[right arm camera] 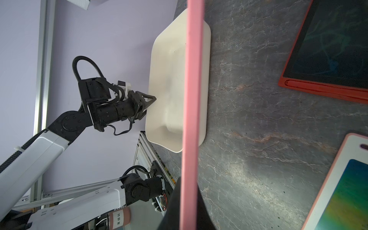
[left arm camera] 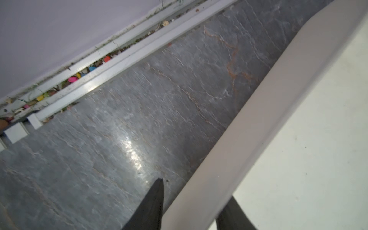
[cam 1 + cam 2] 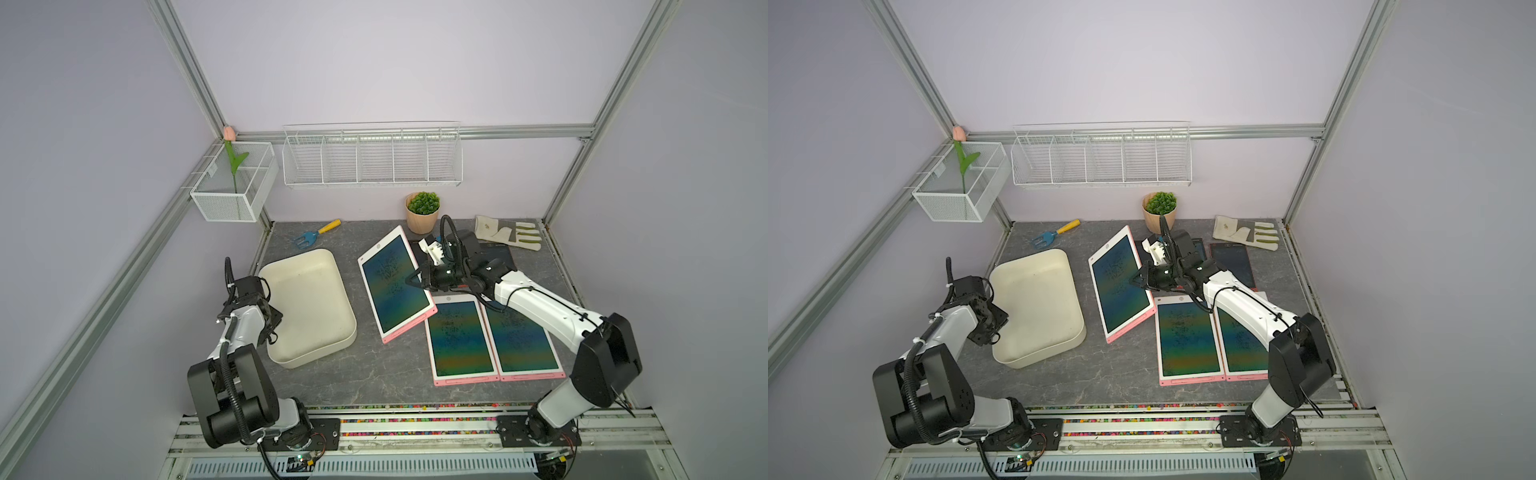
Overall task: Take out the writing tablet from the storage box
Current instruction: Move the storage box to the center of the board.
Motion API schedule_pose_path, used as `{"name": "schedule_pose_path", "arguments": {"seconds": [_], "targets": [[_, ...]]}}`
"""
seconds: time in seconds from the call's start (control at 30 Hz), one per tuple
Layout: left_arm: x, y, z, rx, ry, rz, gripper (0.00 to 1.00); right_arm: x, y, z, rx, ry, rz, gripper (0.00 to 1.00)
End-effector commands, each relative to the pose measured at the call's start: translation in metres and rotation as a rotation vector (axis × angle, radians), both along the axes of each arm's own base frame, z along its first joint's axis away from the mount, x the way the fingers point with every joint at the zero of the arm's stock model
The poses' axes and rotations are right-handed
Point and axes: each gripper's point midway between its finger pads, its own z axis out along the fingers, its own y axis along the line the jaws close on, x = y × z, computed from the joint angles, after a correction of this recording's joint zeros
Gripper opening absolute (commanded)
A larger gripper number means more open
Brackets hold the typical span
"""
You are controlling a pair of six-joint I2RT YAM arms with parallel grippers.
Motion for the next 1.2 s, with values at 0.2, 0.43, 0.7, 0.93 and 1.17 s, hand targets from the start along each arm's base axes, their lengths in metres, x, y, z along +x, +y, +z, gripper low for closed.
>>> {"name": "schedule_pose_path", "arguments": {"seconds": [0.2,0.43,0.7,0.93,1.17], "targets": [[-0.002,0.023,0.022,0.054,-0.004,0.016,0.44,-0.004,-0.007,-0.006,-0.009,-0.016,0.003,0.09],[-0.001,0.021,0.023,0.04,-0.011,0.019,0.45,-0.002,-0.008,-0.019,-0.032,0.001,-0.004,0.09],[-0.005,0.014,0.066,0.048,-0.105,0.009,0.48,0.003,-0.005,-0.033,-0.045,0.025,-0.016,0.08],[0.006,-0.02,0.085,-0.082,-0.25,-0.101,0.45,0.003,0.002,-0.037,-0.054,0.031,-0.016,0.07],[0.018,-0.095,0.11,-0.21,-0.387,-0.328,0.44,-0.002,0.011,-0.035,-0.017,0.046,-0.01,0.07]]}}
